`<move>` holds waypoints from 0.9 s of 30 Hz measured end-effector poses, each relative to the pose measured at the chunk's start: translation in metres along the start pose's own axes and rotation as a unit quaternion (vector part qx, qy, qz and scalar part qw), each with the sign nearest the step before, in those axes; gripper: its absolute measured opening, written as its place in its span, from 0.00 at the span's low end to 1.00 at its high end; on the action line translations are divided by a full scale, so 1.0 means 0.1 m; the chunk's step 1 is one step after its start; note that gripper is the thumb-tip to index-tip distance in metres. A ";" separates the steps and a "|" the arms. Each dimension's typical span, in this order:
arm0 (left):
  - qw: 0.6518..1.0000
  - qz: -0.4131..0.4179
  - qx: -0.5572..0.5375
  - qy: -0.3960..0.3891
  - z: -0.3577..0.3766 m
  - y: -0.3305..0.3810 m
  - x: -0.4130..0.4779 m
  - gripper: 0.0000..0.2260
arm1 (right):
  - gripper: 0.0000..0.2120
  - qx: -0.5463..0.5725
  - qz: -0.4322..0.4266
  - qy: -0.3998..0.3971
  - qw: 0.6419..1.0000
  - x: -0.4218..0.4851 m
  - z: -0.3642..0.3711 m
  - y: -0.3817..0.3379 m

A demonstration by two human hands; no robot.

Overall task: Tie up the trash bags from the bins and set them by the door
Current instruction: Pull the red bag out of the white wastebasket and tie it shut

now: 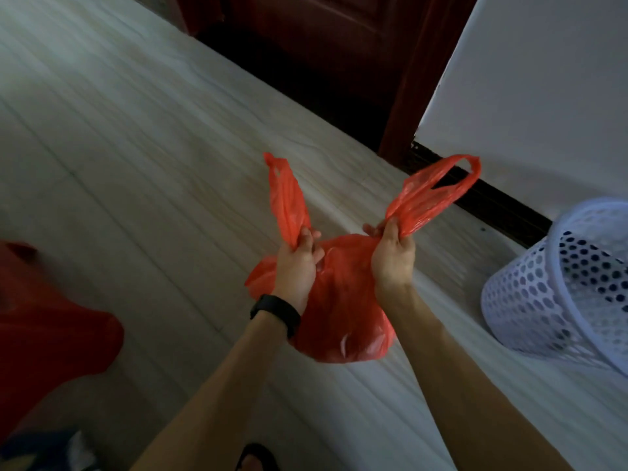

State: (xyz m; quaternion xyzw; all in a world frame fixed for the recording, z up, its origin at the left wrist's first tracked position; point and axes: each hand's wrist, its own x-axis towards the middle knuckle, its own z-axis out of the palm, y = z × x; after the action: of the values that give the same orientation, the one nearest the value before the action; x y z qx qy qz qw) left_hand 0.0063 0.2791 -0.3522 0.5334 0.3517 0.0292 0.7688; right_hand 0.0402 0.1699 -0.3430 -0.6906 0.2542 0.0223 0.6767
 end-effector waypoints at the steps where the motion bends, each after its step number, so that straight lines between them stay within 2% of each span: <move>1: 1.000 0.003 0.016 -0.002 0.02 -0.03 -0.01 0.10 | 0.15 0.022 0.008 -0.001 1.000 -0.01 0.00 0.00; 6: 0.999 0.025 0.006 -0.026 0.04 -0.02 -0.02 0.14 | 0.15 0.022 0.027 -0.001 0.999 0.04 -0.01 0.03; 11: 0.998 0.000 -0.058 -0.040 0.03 0.00 -0.02 0.14 | 0.17 -0.172 0.015 -0.014 0.985 0.10 -0.01 0.00; 13: 0.996 0.008 -0.061 -0.057 0.05 0.04 0.00 0.13 | 0.19 -0.289 -0.016 -0.064 0.955 0.13 -0.03 -0.07; 15: 0.997 0.033 0.005 -0.071 0.09 0.02 -0.01 0.14 | 0.19 -0.420 -0.077 -0.119 0.896 0.11 -0.03 -0.08; 16: 0.994 0.052 0.057 -0.079 0.09 -0.01 -0.01 0.15 | 0.20 -0.446 -0.097 -0.141 0.879 0.10 -0.02 -0.05; 17: 0.988 0.072 0.108 -0.089 0.10 -0.02 -0.02 0.17 | 0.19 -0.458 -0.105 -0.160 0.868 0.12 -0.02 -0.02; 19: 0.968 0.116 0.192 -0.108 0.06 -0.02 -0.06 0.23 | 0.17 -0.446 -0.085 -0.194 0.870 0.19 -0.02 -0.01; 21: 0.929 0.189 0.290 -0.130 0.01 0.03 -0.07 0.28 | 0.12 -0.383 -0.034 -0.229 0.894 0.30 0.00 -0.03; 23: 0.856 0.265 0.417 -0.151 -0.03 0.10 -0.06 0.24 | 0.15 -0.300 0.028 -0.268 0.915 0.33 -0.05 -0.08; 25: 0.773 0.320 0.519 -0.175 -0.03 0.14 -0.05 0.18 | 0.14 -0.287 0.023 -0.308 0.907 0.33 -0.14 -0.08; 27: 0.711 0.356 0.573 -0.201 0.00 0.16 -0.04 0.16 | 0.08 -0.320 -0.011 -0.325 0.890 0.33 -0.18 -0.08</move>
State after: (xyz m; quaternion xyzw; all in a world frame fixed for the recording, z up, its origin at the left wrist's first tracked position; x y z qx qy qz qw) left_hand 0.0086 0.2840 -0.3366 0.9504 -0.0773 -0.0143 0.3008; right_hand 0.0664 0.1415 -0.3460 -0.8267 -0.0080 0.3183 0.4640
